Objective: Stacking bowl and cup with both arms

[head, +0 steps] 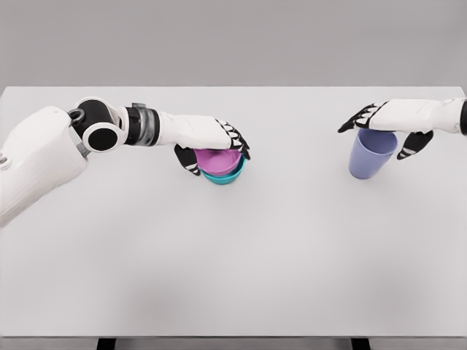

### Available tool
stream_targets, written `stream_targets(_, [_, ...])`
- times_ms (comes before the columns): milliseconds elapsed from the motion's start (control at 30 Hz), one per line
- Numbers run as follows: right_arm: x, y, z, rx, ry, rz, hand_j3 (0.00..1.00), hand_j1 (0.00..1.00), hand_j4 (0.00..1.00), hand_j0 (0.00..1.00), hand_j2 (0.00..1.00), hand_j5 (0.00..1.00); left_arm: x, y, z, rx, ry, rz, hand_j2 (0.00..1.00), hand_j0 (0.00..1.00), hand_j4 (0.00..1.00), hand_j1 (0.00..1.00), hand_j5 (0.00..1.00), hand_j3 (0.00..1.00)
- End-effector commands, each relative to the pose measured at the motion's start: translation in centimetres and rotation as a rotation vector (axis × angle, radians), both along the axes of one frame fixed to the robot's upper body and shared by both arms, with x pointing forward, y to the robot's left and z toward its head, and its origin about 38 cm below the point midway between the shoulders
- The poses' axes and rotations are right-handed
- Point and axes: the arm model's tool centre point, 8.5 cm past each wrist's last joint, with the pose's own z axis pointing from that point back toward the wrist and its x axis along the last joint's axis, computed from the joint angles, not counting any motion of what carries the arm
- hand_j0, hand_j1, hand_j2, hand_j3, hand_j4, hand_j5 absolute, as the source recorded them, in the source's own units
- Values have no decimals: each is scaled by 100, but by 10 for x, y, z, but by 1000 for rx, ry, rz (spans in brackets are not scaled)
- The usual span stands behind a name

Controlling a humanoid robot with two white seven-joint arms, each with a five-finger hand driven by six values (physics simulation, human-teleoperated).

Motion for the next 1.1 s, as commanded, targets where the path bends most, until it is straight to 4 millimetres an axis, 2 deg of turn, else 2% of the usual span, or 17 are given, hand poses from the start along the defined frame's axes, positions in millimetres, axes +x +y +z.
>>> stream_targets(0, [1,1,-2,5,4,-4,100,100,100,100,100,100,0,0,0,-3,2,3,100,100,100,100,100,100])
stream_targets(467, [4,-9,-10,-17,27,-35,100,100,100,100,100,100,-1,0,3,-6,-4,-2,100,100,100,100,100,100])
stream_targets(533, [4,-10,-10,-16,27,-37,100,100,100,100,100,100,0,-2,15,-16,-26,-13,100,100,100,100,100,100])
stream_targets(600, [5,-10,-11,-16,29,-40,100,100,100,100,100,100,-5,-3,44,-37,-86,-45,100,100,100,100,100,100])
stream_targets(667, [5,-10,-11,-16,29,-40,100,100,100,100,100,100,-19,9,86,-118,-159,-68,100,100,100,100,100,100])
stream_targets(733, [5,-10,-10,-16,27,-40,100,100,100,100,100,100,-43,50,107,-207,-105,-125,100,100,100,100,100,100])
stream_targets(767, [5,-10,-10,-16,27,-40,100,100,100,100,100,100,-52,63,107,-272,-48,-156,100,100,100,100,100,100])
stream_targets(800, [5,-10,-10,-16,27,-40,98,98,98,98,98,98,-60,87,106,-364,27,-143,100,100,100,100,100,100])
stream_targets(833, [5,-10,-10,-16,27,-40,92,92,92,92,92,92,-63,118,119,-456,72,-78,100,100,100,100,100,100])
stream_targets(900, [5,-11,-10,-14,28,-41,84,84,84,84,84,84,-74,151,104,-576,211,9,100,100,100,100,100,100])
stream_targets(967, [5,-11,-10,-13,28,-41,76,76,76,76,76,76,-88,186,77,-554,288,115,100,100,100,100,100,100])
stream_targets(1000, [5,-11,-9,-13,27,-41,75,75,75,75,75,75,-90,197,70,-539,301,148,100,100,100,100,100,100])
stream_targets(1067, [6,-10,-8,-13,23,-41,75,75,75,75,75,75,-92,199,63,-532,314,159,100,100,100,100,100,100])
